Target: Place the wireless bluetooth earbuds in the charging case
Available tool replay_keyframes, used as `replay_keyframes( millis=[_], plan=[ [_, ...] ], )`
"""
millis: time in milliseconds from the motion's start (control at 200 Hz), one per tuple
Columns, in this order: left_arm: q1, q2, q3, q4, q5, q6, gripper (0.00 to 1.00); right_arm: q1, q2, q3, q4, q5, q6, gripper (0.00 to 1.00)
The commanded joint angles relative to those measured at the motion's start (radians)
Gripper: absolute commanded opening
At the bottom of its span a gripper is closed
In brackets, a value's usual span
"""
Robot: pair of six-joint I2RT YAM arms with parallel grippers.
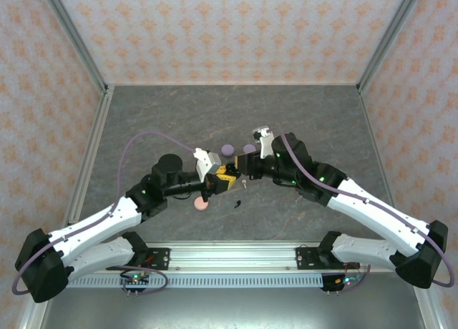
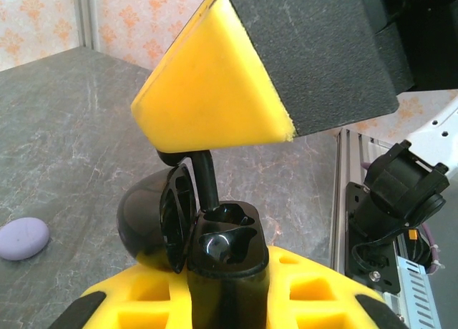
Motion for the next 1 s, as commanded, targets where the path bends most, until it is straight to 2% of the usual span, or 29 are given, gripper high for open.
replay_keyframes(
  millis=[0,445,996],
  plan=[
    [-0.007,0.001,0.033,0.042,-0.029,-0.002,0.00,0.006,-0.007,-0.023,-0.013,-0.034,0.010,0.22],
    [-0.006,0.010,0.035,0.048,-0.024,-0.003,0.00,0.016,-0.055,-0.010,-0.025,0.057,-0.029,0.23],
    [-0.010,0.023,0.037,0.056,-0.034,-0.005,0.00,0.017,-0.027,-0.023,0.005,-0.007,0.000,0.22]
  ],
)
